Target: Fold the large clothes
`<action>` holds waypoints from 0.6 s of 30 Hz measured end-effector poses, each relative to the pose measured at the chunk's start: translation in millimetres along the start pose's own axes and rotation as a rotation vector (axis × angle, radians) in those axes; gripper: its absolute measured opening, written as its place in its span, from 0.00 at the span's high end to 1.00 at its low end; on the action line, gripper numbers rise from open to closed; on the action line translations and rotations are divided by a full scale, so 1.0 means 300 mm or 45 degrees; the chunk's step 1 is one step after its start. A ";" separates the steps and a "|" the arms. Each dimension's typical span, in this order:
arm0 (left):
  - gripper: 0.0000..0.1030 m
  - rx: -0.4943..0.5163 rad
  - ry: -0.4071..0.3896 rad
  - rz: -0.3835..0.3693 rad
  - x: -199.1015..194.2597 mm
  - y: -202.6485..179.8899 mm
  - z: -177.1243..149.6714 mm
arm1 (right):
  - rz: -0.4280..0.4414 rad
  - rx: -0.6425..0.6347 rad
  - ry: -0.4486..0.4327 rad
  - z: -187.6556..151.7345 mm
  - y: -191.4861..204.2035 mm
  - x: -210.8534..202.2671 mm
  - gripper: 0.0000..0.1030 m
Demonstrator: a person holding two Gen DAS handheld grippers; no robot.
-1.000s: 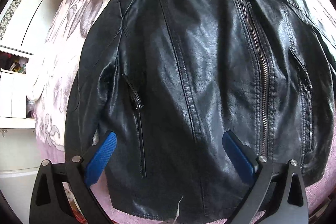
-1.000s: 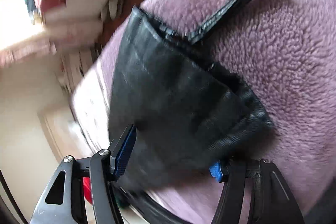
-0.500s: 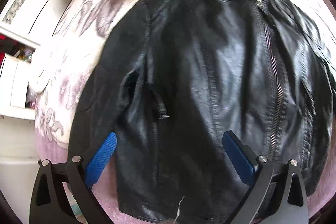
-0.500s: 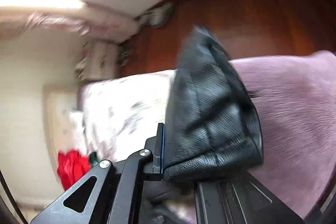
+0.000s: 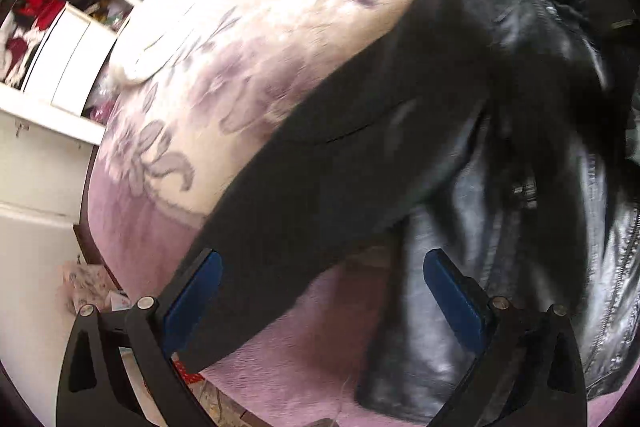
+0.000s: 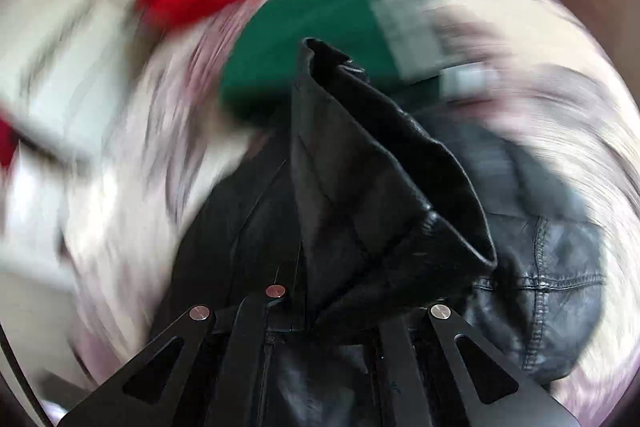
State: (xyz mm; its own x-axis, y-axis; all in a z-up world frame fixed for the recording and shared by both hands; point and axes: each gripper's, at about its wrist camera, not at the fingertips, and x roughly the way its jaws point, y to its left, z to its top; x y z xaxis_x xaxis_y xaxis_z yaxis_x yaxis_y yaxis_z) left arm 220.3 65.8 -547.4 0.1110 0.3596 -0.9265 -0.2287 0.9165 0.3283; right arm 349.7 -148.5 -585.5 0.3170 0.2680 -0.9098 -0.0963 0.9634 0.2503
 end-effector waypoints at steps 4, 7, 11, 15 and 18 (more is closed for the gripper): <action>0.00 -0.004 0.007 -0.013 0.018 0.059 -0.019 | -0.016 -0.150 0.252 -0.113 0.191 0.225 0.87; 0.00 -0.009 0.011 -0.043 0.007 0.076 -0.028 | 0.250 0.072 0.308 -0.154 0.106 0.168 0.46; 0.00 -0.033 0.038 -0.095 0.009 0.105 -0.015 | 0.482 0.527 0.181 -0.251 -0.171 -0.074 0.29; 0.00 -0.046 0.020 -0.140 -0.006 0.085 0.034 | 0.481 1.212 -0.010 -0.474 -0.617 -0.227 0.29; 0.00 -0.025 -0.006 -0.151 -0.004 0.040 0.078 | 0.453 1.506 -0.007 -0.613 -0.834 -0.168 0.33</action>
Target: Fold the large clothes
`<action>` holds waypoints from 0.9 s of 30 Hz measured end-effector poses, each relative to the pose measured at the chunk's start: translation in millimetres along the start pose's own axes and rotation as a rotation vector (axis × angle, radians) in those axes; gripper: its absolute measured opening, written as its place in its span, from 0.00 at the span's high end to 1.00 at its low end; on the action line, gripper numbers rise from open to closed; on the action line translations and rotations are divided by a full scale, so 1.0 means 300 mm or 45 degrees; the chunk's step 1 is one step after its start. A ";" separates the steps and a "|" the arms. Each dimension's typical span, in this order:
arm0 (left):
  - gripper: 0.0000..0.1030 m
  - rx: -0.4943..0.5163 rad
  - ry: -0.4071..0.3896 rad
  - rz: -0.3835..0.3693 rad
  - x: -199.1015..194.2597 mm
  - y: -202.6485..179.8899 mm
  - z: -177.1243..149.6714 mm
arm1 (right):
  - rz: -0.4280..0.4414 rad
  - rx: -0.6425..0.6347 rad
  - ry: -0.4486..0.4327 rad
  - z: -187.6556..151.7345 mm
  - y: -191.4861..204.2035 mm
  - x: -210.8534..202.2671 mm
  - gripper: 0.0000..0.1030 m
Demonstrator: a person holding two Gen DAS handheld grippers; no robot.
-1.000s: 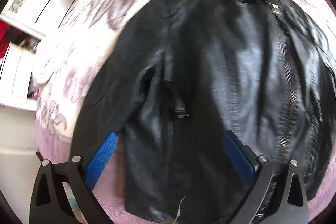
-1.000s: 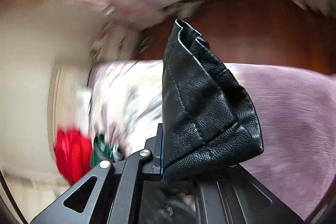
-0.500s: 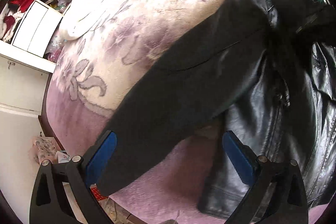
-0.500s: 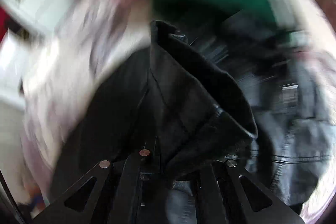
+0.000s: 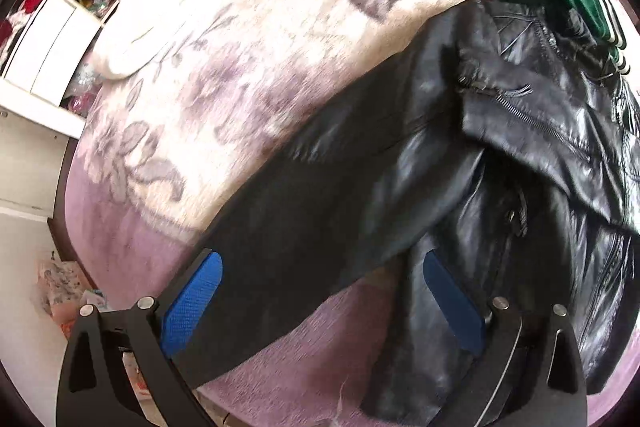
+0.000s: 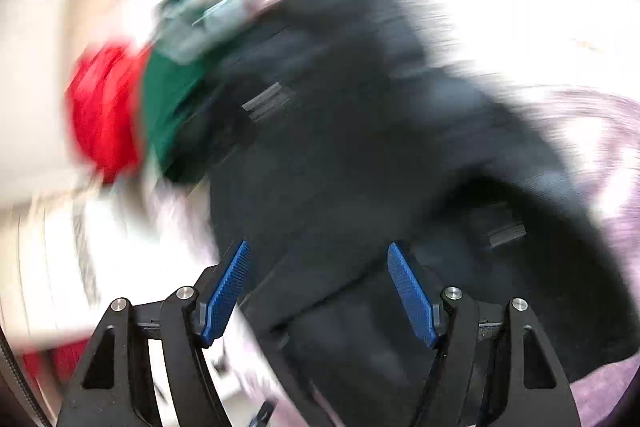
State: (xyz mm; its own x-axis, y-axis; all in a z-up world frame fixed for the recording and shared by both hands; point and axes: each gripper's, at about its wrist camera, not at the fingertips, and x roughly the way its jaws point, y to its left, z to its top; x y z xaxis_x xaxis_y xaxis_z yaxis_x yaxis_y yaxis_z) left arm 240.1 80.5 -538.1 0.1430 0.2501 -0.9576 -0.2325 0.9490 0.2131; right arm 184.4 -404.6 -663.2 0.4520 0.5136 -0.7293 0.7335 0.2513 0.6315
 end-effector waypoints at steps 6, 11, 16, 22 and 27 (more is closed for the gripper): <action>0.00 0.088 -0.035 -0.067 0.030 -0.175 0.122 | 0.200 0.227 -0.166 0.140 -0.139 -0.050 0.67; 0.00 0.127 -0.073 -0.095 0.072 -0.325 0.238 | -0.073 0.000 0.059 0.128 -0.062 -0.018 0.62; 0.00 0.195 0.004 0.028 0.237 -0.398 0.298 | -0.256 -0.274 -0.118 0.000 0.066 -0.221 0.62; 0.00 0.214 0.003 -0.005 0.269 -0.382 0.296 | -0.340 -0.458 -0.236 0.110 0.163 -0.179 0.69; 0.00 0.192 0.006 -0.053 0.263 -0.340 0.290 | -0.602 -0.466 -0.090 0.188 0.121 -0.041 0.97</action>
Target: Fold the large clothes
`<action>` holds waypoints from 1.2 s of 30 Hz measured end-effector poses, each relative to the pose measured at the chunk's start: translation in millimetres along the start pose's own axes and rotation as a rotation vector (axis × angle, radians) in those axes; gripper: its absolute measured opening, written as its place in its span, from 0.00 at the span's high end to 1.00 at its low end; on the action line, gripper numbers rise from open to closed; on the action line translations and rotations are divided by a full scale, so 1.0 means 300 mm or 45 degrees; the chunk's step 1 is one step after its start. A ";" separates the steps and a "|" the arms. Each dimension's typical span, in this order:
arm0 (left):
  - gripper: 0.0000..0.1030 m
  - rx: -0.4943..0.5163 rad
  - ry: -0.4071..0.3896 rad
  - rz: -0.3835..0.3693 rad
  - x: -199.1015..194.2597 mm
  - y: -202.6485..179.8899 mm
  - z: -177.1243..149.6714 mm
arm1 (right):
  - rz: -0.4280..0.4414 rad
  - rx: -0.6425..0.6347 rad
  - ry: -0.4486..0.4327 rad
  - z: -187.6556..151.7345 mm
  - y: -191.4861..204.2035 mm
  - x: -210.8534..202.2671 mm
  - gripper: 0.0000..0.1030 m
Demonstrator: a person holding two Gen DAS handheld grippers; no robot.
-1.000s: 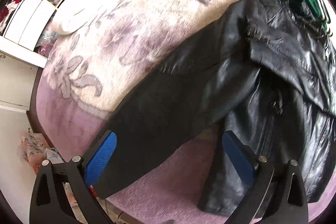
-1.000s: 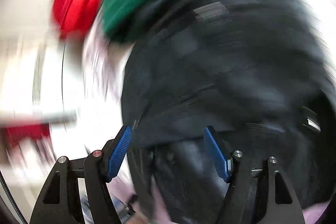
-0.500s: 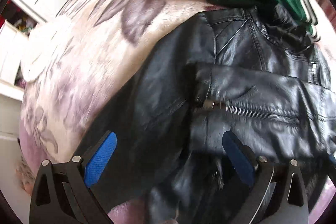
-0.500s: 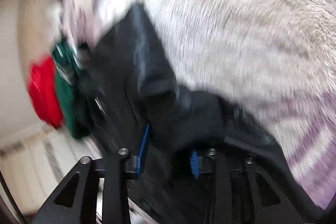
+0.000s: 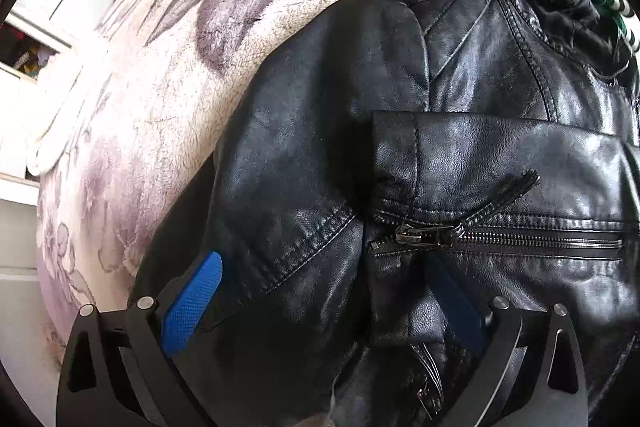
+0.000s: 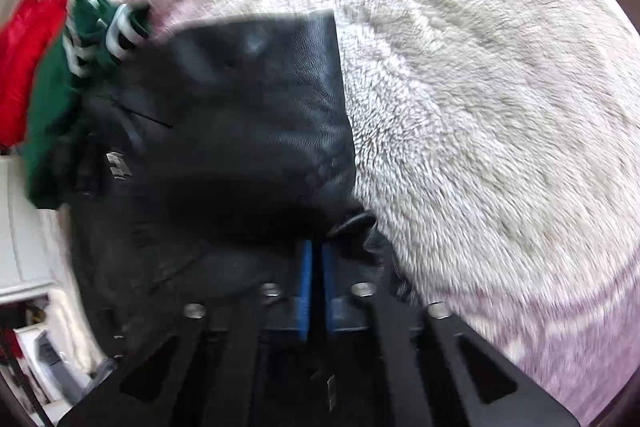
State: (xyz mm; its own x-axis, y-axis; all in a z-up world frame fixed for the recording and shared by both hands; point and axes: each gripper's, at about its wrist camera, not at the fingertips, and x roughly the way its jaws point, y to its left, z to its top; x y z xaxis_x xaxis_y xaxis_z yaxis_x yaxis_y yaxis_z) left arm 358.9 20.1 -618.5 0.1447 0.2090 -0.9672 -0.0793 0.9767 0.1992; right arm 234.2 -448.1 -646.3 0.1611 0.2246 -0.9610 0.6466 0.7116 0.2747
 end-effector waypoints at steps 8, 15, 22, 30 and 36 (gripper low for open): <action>0.00 -0.398 0.074 -0.144 -0.233 0.475 -0.399 | 0.035 -0.182 0.104 -0.200 0.084 -0.216 0.51; 0.00 -0.766 0.312 0.022 -0.131 0.998 -0.881 | 0.066 -0.284 0.284 -0.536 0.170 -0.145 0.50; 0.11 -1.035 0.409 -0.212 0.123 1.185 -1.104 | 0.002 -0.338 0.368 -0.698 0.263 -0.049 0.50; 0.86 -0.970 0.061 -0.062 -0.047 1.260 -1.034 | -0.110 -0.519 0.356 -0.796 0.390 -0.048 0.50; 0.97 -1.038 -0.019 -0.042 -0.032 1.474 -0.944 | -0.122 -0.529 0.327 -0.804 0.573 -0.002 0.50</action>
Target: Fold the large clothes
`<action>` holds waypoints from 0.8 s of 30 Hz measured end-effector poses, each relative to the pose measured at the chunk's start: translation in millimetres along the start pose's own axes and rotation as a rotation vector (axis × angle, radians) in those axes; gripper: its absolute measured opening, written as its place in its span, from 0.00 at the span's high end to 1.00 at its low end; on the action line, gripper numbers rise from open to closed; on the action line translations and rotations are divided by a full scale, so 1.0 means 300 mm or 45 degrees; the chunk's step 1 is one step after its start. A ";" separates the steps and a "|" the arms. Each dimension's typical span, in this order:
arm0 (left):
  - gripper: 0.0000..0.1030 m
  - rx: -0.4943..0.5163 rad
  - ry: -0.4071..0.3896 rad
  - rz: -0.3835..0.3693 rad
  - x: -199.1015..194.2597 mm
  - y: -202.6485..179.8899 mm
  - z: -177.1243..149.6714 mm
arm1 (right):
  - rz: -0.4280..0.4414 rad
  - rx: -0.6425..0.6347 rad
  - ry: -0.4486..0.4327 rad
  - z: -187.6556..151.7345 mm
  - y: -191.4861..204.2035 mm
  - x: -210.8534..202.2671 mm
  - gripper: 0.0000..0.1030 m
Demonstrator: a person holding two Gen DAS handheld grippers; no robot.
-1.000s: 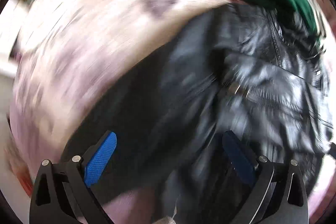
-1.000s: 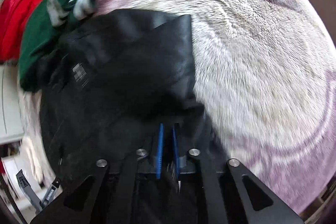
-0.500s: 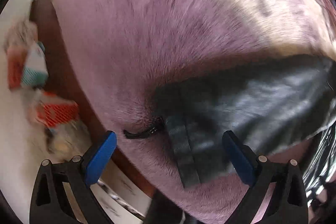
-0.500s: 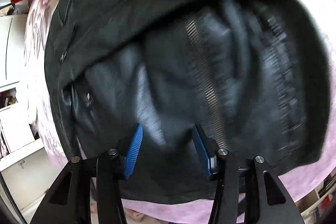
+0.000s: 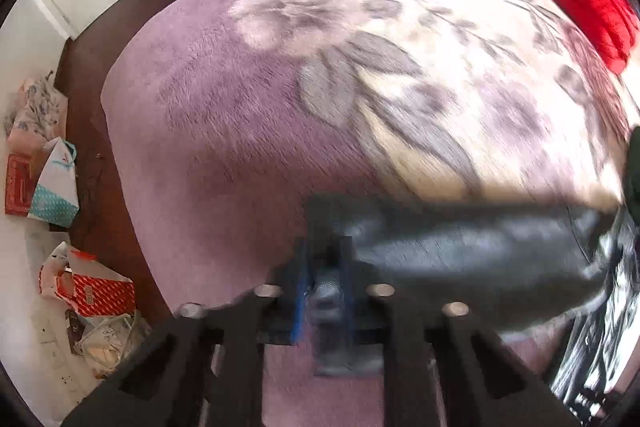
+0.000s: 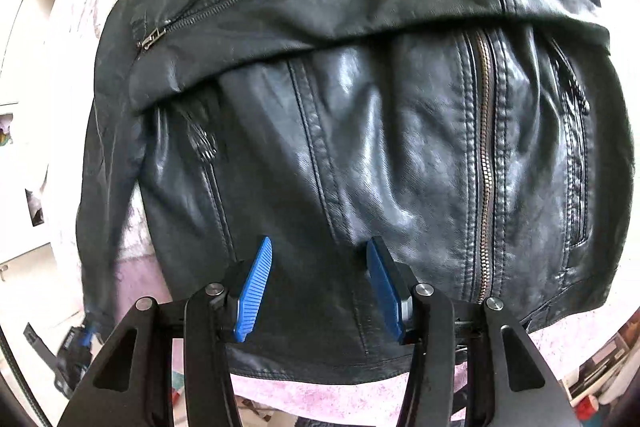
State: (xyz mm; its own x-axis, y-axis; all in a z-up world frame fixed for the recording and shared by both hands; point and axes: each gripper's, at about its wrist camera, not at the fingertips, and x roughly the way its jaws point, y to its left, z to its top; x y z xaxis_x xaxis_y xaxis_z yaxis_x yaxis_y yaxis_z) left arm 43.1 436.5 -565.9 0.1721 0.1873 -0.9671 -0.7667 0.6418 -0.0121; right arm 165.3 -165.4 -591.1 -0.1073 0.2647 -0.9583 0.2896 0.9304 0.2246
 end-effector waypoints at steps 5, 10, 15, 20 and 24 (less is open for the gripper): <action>0.94 -0.239 0.244 -0.225 0.082 0.069 -0.006 | -0.005 0.027 0.010 0.052 0.055 -0.002 0.50; 0.17 -0.423 0.356 -0.411 0.033 0.095 -0.156 | -0.011 0.067 0.005 0.189 0.095 -0.004 0.50; 0.08 -0.561 0.388 -0.481 0.048 0.014 -0.298 | -0.049 0.088 0.014 0.254 0.113 0.030 0.50; 0.08 -0.798 0.298 -0.428 0.156 -0.025 -0.296 | -0.075 0.040 -0.023 0.261 0.184 0.062 0.50; 0.29 -0.928 0.072 -0.228 0.130 -0.036 -0.246 | -0.125 -0.070 -0.056 0.235 0.231 0.072 0.50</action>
State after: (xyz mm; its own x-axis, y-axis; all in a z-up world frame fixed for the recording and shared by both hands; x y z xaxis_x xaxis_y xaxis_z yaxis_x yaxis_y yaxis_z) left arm 12.4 381.9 -622.1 0.3158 0.0753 -0.9458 -0.9486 0.0007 -0.3166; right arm 250.1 -113.1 -608.8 -0.0904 0.1617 -0.9827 0.2274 0.9640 0.1377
